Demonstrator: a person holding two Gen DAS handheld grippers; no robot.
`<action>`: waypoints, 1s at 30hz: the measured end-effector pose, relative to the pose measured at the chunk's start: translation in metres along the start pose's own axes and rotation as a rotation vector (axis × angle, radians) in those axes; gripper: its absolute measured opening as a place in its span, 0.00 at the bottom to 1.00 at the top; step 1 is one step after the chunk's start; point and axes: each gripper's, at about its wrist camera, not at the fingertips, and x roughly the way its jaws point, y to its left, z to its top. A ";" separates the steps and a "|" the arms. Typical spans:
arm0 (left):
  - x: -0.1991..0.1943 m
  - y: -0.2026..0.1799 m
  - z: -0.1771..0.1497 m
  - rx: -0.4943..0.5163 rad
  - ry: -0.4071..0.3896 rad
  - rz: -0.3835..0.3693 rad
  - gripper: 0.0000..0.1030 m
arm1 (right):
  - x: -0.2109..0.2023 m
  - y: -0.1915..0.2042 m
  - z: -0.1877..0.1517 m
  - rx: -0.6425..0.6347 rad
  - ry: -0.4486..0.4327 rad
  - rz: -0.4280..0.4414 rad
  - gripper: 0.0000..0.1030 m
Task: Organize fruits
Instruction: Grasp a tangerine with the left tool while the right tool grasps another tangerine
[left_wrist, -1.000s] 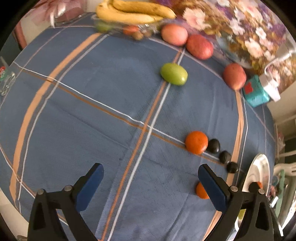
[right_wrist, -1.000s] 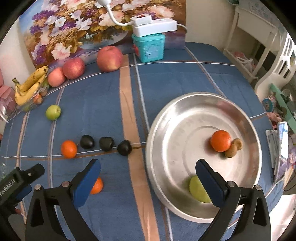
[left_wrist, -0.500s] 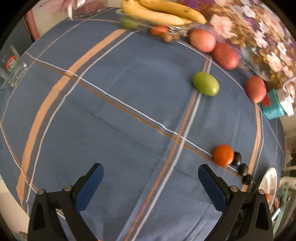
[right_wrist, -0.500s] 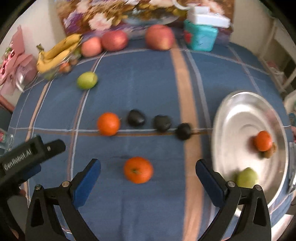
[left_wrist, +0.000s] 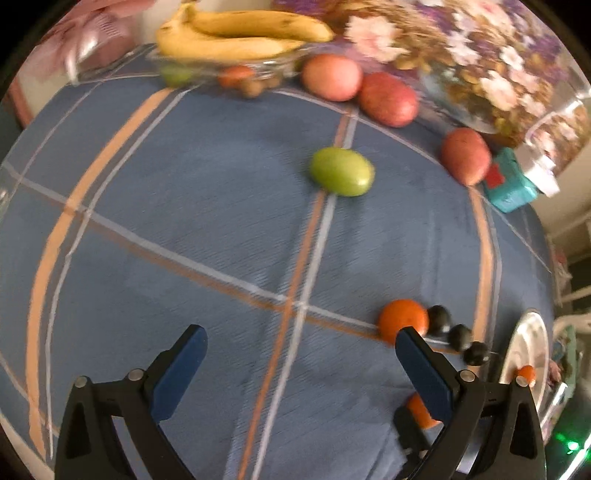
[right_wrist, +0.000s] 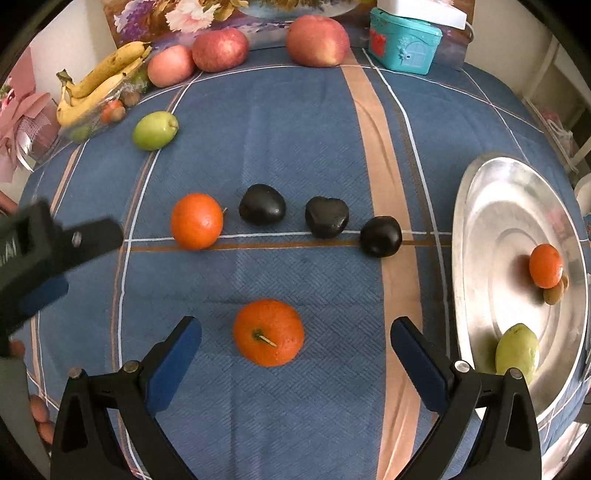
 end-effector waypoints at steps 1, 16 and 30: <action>0.002 -0.003 0.001 0.008 0.002 -0.018 1.00 | 0.001 0.000 0.000 0.000 0.002 -0.001 0.99; 0.031 -0.050 0.008 0.170 0.094 -0.182 0.60 | 0.002 0.008 0.017 -0.001 -0.004 -0.004 0.98; 0.022 -0.042 0.007 0.117 0.103 -0.200 0.34 | -0.011 0.003 0.022 0.040 0.006 0.131 0.36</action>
